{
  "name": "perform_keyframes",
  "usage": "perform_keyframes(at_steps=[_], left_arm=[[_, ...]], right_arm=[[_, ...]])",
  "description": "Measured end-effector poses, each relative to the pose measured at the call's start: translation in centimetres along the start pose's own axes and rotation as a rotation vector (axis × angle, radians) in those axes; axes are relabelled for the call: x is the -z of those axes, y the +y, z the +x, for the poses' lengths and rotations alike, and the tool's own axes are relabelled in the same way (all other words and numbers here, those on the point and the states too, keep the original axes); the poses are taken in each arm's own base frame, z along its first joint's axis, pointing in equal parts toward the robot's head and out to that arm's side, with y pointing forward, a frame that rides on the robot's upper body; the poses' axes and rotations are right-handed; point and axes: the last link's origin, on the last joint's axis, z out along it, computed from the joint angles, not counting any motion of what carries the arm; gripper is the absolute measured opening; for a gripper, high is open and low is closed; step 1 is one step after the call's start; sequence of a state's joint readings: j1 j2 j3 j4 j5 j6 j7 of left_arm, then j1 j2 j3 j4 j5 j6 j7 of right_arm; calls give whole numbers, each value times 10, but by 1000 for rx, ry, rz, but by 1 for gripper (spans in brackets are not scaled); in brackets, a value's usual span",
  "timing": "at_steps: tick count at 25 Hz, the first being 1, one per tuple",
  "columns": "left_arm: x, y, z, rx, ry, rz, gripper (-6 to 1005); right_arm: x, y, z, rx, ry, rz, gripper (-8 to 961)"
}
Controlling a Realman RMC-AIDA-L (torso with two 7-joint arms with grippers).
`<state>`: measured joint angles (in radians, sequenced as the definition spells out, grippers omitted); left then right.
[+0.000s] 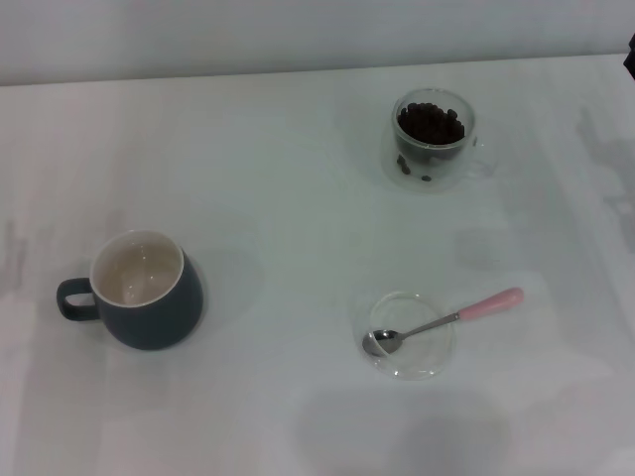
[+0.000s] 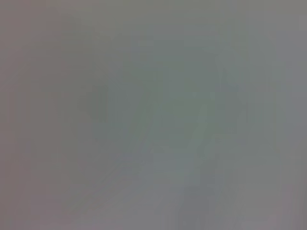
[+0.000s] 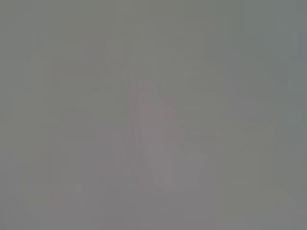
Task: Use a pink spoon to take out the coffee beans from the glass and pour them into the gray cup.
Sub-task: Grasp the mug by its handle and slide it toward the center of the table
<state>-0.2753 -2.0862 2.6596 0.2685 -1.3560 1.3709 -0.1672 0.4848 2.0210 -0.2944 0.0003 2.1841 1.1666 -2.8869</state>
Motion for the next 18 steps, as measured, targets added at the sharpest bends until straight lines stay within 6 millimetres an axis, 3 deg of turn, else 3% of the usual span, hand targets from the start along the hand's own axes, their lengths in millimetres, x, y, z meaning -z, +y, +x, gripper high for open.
perform_keyframes(at_steps=[9,18], left_arm=[[11,0,-4,-9,-19,-18,778],[78,-5,-10,-48,-76,-149,774]], right_arm=[[-2,2,0,-9,1,0,843],[-8,-3,-7,7,-21,9,840]])
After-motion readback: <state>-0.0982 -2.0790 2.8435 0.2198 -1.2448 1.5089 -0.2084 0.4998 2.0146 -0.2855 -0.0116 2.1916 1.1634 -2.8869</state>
